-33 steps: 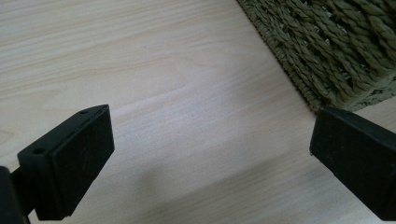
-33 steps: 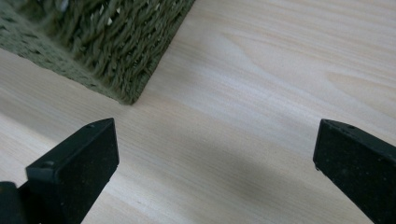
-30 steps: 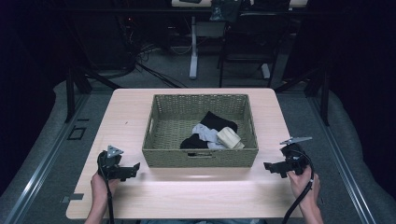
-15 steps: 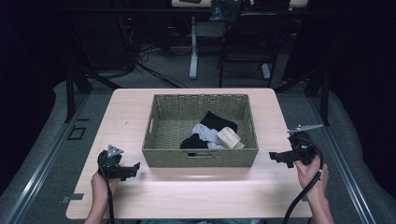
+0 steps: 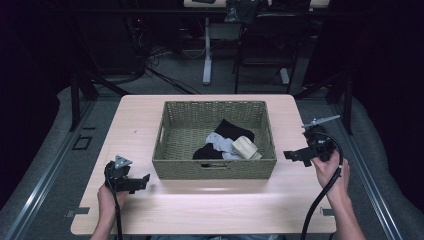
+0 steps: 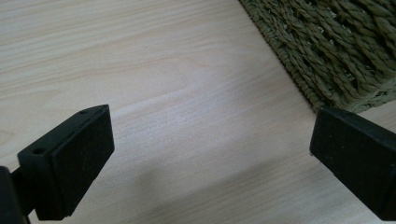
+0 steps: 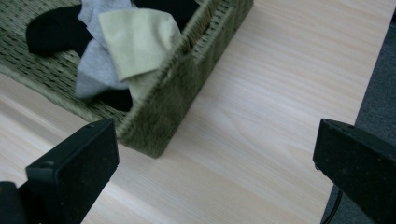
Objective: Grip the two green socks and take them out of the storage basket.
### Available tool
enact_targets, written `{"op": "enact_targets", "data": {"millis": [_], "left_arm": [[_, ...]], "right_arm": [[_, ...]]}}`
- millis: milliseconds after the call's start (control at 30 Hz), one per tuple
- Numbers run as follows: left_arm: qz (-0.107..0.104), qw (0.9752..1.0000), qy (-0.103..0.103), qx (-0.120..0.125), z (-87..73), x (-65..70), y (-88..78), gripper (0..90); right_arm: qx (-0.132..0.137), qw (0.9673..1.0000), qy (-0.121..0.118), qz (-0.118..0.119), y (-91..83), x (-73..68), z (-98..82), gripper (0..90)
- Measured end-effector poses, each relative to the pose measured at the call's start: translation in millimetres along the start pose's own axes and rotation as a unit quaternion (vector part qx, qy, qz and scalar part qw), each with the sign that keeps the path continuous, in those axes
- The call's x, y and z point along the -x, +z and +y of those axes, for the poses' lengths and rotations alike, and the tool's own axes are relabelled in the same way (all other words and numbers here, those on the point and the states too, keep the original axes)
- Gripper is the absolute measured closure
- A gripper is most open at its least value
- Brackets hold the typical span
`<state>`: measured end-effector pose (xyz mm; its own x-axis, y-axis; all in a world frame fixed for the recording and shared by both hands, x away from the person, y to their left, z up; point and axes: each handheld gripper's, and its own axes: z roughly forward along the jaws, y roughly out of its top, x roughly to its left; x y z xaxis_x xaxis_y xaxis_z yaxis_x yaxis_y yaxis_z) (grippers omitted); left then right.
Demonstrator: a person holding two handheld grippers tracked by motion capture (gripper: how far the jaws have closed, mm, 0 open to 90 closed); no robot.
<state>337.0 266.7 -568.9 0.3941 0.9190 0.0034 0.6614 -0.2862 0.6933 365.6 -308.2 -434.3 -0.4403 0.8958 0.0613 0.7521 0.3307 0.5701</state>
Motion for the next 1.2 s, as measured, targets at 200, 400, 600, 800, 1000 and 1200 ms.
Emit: {"op": "enact_targets", "data": {"millis": [200,400,600,800,1000,1200], "left_arm": [[-0.002,1.0,-0.001,0.0,0.3,0.7,0.0,0.0],[-0.001,1.0,-0.001,0.001,0.3,1.0,-0.1,0.0],[-0.002,1.0,-0.001,0.0,-0.3,0.1,-0.1,0.0],[-0.002,1.0,-0.001,0.001,-0.6,-0.2,0.0,0.0],[-0.001,1.0,-0.001,0.001,-0.7,-0.4,-0.4,0.0],[-0.002,1.0,-0.002,0.002,-0.6,-0.3,-0.6,0.0]], "right_arm": [[-0.006,0.9998,-0.017,0.01,-3.7,-9.6,26.0,0.0],[-0.02,0.999,-0.033,0.023,2.1,-24.4,58.2,0.0],[-0.035,0.9973,-0.047,0.044,18.5,-40.5,85.4,0.0],[-0.062,0.9946,-0.062,0.056,39.6,-55.9,107.6,0.0],[-0.088,0.9914,-0.074,0.063,64.0,-68.8,119.2,0.0],[-0.108,0.9884,-0.082,0.068,85.8,-77.4,123.2,0.0]]}}
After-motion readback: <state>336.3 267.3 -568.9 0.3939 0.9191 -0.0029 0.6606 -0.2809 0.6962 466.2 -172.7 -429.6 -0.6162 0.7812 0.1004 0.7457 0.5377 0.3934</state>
